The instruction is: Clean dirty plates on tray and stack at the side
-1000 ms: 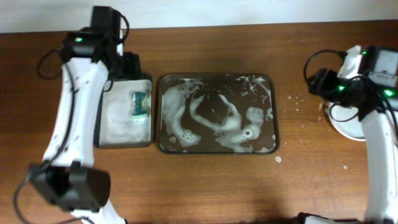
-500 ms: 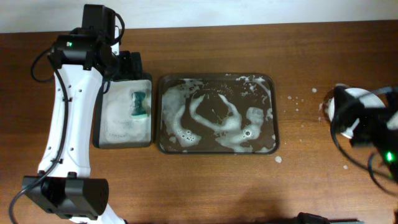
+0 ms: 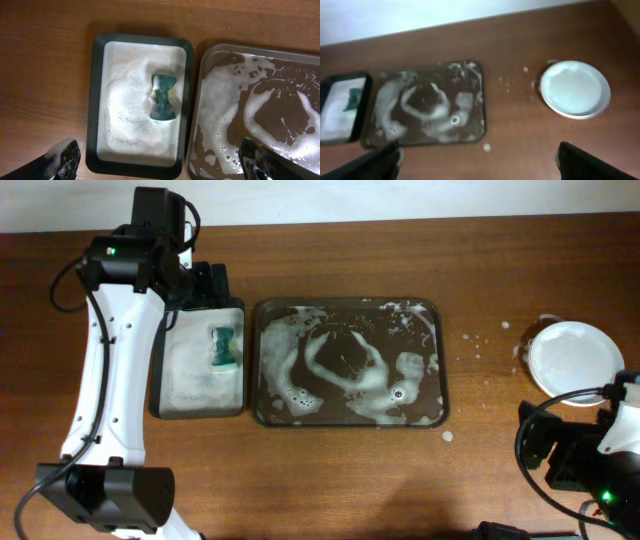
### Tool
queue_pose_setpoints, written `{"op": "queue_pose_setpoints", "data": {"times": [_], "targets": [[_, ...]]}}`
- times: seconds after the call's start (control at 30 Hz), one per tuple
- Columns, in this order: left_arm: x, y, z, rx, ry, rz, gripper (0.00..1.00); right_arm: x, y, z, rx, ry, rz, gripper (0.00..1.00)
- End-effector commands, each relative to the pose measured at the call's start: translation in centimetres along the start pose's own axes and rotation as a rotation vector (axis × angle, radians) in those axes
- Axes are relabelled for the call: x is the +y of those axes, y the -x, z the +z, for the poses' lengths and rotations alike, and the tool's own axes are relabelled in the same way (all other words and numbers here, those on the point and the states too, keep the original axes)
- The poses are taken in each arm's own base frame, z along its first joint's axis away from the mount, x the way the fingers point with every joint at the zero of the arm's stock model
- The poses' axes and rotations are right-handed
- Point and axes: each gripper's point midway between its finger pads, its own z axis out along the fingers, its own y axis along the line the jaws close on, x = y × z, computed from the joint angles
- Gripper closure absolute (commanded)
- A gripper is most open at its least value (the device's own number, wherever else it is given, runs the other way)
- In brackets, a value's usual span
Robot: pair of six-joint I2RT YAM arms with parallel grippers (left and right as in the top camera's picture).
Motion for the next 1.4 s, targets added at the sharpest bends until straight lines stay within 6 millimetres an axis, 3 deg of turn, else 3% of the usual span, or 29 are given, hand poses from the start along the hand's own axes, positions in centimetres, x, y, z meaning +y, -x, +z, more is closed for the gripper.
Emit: {"op": "queue_pose_setpoints", "data": {"times": [0.0, 0.1, 0.17, 0.3, 0.37, 0.47, 0.63, 0.87, 1.07, 1.37], "targets": [[-0.1, 0.0, 0.0, 0.002, -0.009, -0.003, 0.01, -0.8, -0.5, 0.6, 0.03, -0.039, -0.005, 0.02], [-0.1, 0.0, 0.0, 0.002, -0.009, -0.003, 0.01, -0.9, -1.2, 1.7, 0.062, -0.031, 0.002, 0.02], [-0.1, 0.0, 0.0, 0.002, -0.009, -0.003, 0.01, -0.9, -0.7, 3.6, 0.044, -0.007, -0.001, 0.01], [-0.1, 0.0, 0.0, 0.002, -0.009, -0.003, 0.01, 0.1, 1.7, 7.6, -0.159, 0.08, -0.069, 0.02], [-0.1, 0.0, 0.0, 0.002, -0.009, -0.003, 0.01, 0.8, 1.9, 8.5, -0.243, 0.109, -0.11, 0.02], [-0.1, 0.0, 0.0, 0.002, -0.009, -0.003, 0.01, 1.6, 0.6, 9.6, -0.363, 0.122, -0.16, 0.02], [-0.1, 0.0, 0.0, 0.002, -0.009, -0.003, 0.01, 1.1, -3.9, 12.5, -0.46, 0.119, -0.179, 0.02], [-0.1, 0.0, 0.0, 0.002, -0.009, -0.003, 0.01, 1.0, -8.3, 15.8, -0.568, 0.144, -0.195, 0.02], [-0.1, 0.0, 0.0, 0.002, -0.009, -0.003, 0.01, 1.3, -9.6, 16.1, -0.634, 0.16, -0.202, 0.02], [-0.1, 0.0, 0.0, 0.002, -0.009, -0.003, 0.01, 1.2, -9.8, 17.4, -0.731, 0.162, -0.203, 0.02]]}}
